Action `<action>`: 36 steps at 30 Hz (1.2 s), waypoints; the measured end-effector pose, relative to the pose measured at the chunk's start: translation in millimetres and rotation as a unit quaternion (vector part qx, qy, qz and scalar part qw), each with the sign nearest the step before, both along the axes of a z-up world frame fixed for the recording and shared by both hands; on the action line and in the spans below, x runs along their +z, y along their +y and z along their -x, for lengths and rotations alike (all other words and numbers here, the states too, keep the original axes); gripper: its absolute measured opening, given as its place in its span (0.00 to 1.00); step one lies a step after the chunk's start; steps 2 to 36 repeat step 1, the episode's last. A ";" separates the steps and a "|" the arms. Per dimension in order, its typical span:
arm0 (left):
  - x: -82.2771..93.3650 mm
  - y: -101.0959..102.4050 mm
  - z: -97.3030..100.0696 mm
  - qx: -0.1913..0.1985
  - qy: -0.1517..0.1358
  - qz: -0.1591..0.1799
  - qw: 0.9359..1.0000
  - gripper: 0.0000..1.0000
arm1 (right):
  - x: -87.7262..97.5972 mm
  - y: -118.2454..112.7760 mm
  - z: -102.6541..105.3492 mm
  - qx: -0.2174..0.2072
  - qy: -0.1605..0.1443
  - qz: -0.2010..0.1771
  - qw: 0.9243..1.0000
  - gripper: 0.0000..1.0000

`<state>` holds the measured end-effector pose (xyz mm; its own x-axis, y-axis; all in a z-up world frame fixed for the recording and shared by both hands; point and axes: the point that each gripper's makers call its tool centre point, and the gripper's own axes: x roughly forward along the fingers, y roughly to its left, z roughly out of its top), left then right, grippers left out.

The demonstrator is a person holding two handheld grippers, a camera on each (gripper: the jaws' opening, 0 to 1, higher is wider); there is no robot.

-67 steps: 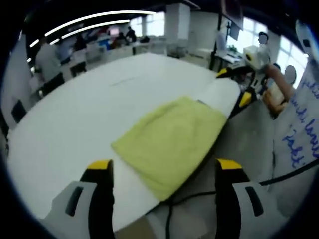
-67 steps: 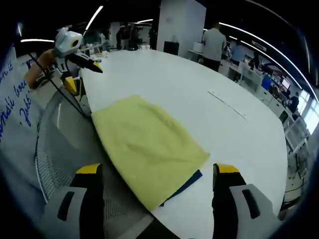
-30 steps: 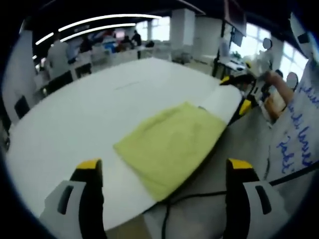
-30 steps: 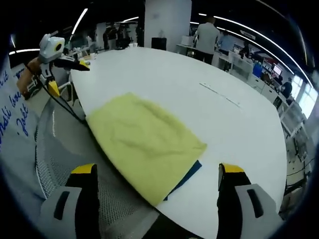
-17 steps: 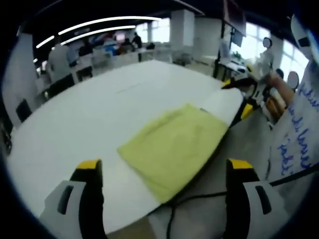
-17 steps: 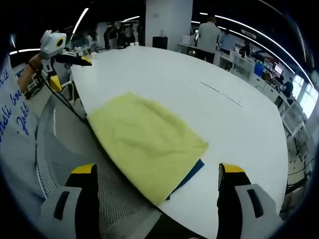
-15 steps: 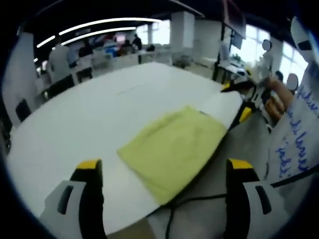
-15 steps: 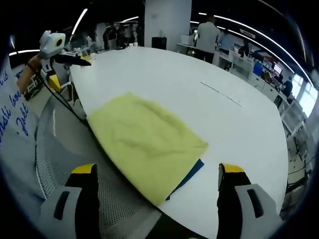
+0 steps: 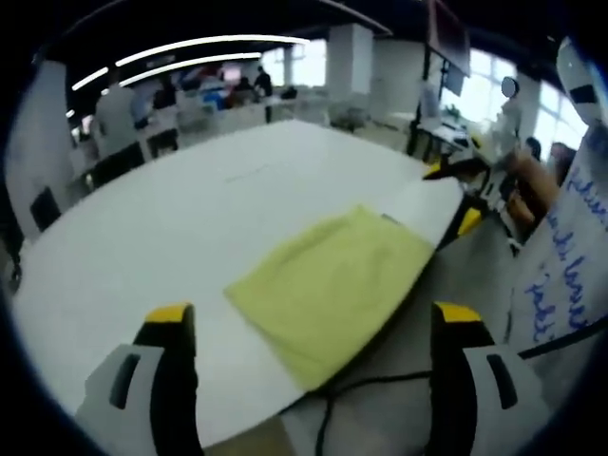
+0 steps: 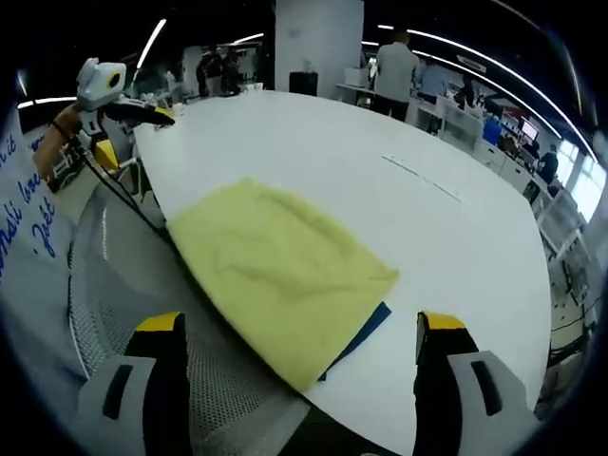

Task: Fold the garment on the visible template until the final outline fits inside the template.

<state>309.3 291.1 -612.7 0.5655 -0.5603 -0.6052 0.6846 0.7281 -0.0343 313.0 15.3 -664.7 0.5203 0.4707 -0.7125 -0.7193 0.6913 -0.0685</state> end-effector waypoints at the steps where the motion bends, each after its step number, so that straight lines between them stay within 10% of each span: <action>1: -0.5 0.1 -0.2 0.001 0.001 -0.001 1.000 1.00 | -0.2 0.2 0.0 0.000 0.000 0.000 1.000 1.00; 36: -0.5 0.1 -0.2 0.001 0.001 -0.001 1.000 1.00 | -0.2 0.2 0.0 0.000 0.000 0.000 1.000 1.00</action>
